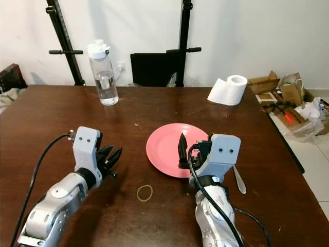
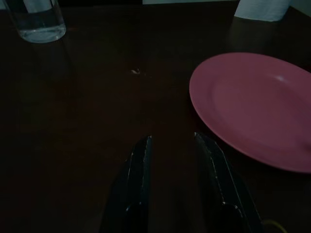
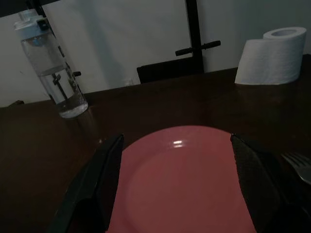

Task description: Setting the table

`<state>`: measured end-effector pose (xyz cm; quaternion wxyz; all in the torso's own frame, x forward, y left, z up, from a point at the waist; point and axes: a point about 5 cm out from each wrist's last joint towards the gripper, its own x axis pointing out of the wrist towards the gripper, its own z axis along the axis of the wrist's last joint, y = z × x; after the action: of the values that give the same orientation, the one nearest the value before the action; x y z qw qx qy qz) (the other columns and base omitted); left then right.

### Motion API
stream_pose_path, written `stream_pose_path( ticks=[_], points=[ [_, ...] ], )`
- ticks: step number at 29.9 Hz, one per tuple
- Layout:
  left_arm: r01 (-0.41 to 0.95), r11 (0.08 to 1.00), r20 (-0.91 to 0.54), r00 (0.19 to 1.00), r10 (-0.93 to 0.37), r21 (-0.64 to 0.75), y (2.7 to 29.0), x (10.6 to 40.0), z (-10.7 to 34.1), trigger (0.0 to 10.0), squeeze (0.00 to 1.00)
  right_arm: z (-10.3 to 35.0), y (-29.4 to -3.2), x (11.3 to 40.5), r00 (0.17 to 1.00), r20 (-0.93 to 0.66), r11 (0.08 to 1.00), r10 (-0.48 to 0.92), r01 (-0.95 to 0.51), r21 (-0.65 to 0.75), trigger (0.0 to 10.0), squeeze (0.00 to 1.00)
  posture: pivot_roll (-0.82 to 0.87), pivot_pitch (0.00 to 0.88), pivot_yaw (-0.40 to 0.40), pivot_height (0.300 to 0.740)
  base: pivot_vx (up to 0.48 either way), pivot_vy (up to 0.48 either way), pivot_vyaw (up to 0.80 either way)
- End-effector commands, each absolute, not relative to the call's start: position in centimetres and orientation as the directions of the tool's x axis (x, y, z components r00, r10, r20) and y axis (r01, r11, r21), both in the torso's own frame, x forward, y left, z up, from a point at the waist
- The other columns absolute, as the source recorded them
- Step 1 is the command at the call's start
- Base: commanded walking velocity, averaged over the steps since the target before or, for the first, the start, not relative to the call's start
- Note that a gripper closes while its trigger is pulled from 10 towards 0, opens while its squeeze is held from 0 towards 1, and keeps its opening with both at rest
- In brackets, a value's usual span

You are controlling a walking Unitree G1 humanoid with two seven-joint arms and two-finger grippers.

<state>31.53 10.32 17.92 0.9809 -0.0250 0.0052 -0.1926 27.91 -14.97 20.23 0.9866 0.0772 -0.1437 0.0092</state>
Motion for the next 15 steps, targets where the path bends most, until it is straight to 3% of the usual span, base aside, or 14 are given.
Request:
stream_pose_path(
  ticks=[1, 15],
  points=[
    [0.366, 0.929, -0.017, 0.930, -0.367, -0.049, 10.65, 31.46, 17.46, 10.0, 0.00, 19.42, -15.14, 27.87, 0.969, 0.249, 0.987, -0.010, -0.030, 0.158, 10.0, 0.00, -0.03, 0.098, 0.122, 0.740, -0.379, 0.000, 0.00],
    [0.366, 0.930, -0.019, 0.930, -0.367, -0.048, 10.65, 31.53, 17.50, 10.0, 0.00, 19.39, -15.24, 27.87, 0.969, 0.248, 0.987, -0.015, -0.025, 0.158, 10.0, 0.00, -0.03, 0.097, 0.125, 0.740, -0.369, 0.000, 0.00]
  ],
)
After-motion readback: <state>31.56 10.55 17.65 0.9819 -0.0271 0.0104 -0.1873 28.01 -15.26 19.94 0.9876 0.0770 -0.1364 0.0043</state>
